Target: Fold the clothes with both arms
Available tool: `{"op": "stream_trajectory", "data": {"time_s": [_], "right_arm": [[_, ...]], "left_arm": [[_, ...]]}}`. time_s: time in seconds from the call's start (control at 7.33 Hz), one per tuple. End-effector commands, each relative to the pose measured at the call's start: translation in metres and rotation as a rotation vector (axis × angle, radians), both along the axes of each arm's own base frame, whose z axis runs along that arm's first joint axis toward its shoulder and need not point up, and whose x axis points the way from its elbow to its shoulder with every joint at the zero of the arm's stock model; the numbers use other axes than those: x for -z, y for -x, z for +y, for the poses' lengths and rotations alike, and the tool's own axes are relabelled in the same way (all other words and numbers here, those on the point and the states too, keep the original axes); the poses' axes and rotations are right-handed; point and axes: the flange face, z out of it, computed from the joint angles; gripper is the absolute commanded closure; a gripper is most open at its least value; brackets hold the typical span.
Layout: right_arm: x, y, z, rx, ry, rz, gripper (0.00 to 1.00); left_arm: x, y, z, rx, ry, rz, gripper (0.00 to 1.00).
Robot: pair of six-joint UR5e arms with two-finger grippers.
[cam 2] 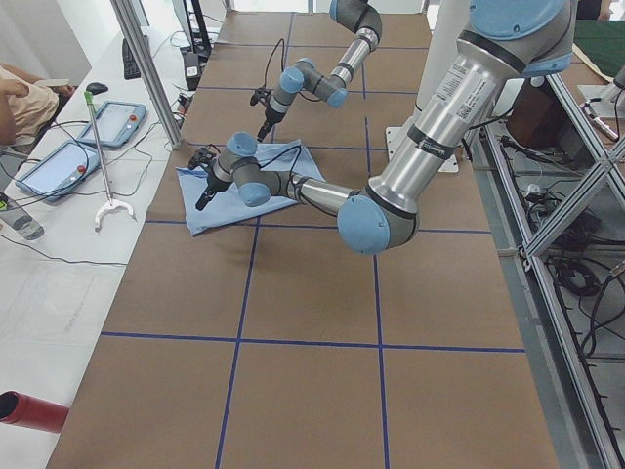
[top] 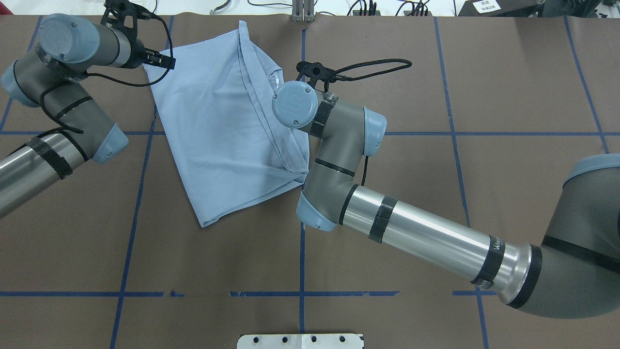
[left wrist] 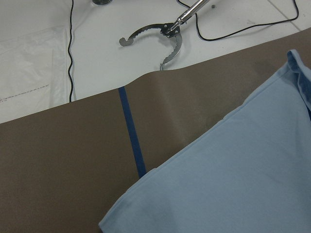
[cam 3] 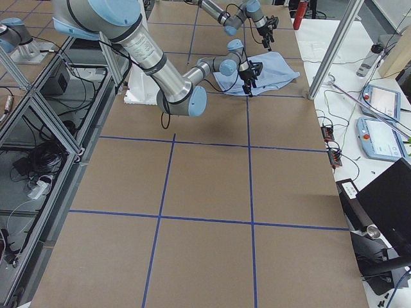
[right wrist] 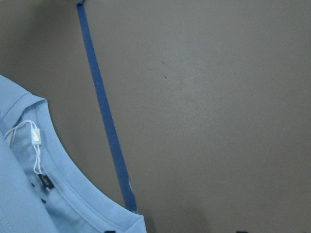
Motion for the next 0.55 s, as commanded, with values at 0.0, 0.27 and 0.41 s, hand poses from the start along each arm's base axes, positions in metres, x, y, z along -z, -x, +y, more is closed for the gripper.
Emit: {"op": "stream_trajectory", "data": {"time_s": [0.0,0.27,0.41], "right_arm": [[-0.004,0.013,0.009,0.006,-0.008,0.021,0.28],[-0.006,0.021,0.018,0.012,-0.016,0.029,0.4],[-0.003,0.025,0.023,0.015,-0.021,0.028,0.48]], "left_arm": [[-0.002,0.0,0.001,-0.003,0.002,-0.002,0.0],[-0.002,0.0,0.001,-0.003,0.002,-0.002,0.0],[-0.002,0.0,0.001,-0.003,0.002,-0.002,0.0]]}}
